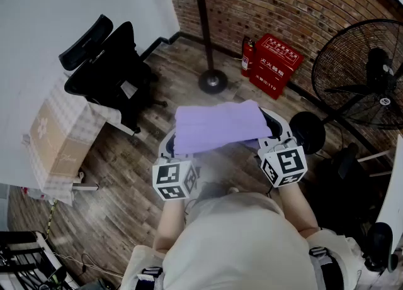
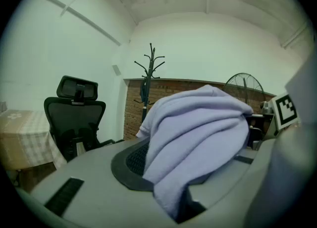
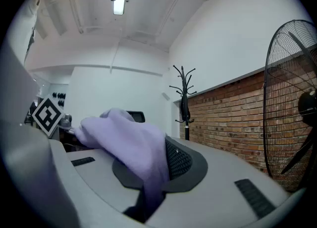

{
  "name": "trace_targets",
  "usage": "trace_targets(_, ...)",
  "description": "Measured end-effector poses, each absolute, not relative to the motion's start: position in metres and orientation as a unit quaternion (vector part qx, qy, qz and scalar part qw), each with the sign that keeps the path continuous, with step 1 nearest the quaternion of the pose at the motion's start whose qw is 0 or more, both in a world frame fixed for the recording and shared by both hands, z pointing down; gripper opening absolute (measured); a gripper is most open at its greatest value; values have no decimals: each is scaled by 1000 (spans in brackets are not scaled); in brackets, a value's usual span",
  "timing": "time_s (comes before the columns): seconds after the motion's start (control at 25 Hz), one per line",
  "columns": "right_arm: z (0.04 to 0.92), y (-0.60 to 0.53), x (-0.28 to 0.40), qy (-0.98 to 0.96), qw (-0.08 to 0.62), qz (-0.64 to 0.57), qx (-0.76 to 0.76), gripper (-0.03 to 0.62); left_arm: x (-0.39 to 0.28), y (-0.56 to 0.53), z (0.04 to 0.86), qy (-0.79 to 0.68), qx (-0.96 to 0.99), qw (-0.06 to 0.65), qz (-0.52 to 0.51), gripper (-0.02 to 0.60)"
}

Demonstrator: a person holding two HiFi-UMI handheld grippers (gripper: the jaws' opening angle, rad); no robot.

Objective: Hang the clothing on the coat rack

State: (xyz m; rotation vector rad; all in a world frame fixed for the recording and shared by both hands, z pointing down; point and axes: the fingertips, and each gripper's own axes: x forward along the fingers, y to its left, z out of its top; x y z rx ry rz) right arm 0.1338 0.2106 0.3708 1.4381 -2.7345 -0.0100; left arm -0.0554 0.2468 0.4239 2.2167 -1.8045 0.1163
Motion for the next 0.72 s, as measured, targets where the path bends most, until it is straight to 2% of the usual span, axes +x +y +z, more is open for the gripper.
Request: trace_targets(0.72, 355, 234, 148, -891, 16, -25, 453, 25, -38, 271, 415, -634, 760, 139, 18, 94)
